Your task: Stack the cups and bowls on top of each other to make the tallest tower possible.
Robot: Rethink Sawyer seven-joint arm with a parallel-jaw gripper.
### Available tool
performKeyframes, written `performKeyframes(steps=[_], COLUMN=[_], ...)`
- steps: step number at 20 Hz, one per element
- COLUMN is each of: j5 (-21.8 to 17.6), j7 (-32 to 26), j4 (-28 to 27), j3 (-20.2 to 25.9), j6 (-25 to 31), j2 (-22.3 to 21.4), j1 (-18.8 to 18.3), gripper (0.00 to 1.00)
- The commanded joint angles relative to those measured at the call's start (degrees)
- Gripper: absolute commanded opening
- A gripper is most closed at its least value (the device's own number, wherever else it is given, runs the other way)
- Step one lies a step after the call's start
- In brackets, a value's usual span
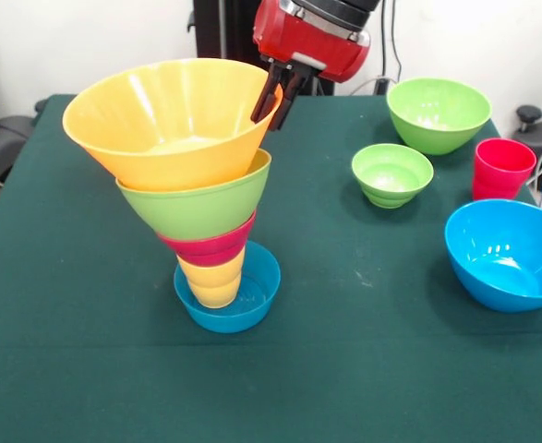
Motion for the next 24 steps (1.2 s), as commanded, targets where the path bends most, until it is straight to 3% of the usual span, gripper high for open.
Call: performKeyframes(steps=[1,12,13,15,24], j5=[3.03,4.47,4.77,6.55,5.81], j7=[9.33,9.32,9.08,8.63,8.16], j4=[-0.99,-0.43,-0.23,1.57,-0.49], j3=[3.42,3.01,3.17,4.97,2.47], j6=[-2.14,-3.78,-3.96,-4.81,-3.37], j2=[1.81,1.98,1.86,1.04,1.66], j1=[0.29,0.74,0.60,-1.05,0.79], gripper=[0.00,0.00,1.00,1.00,1.00])
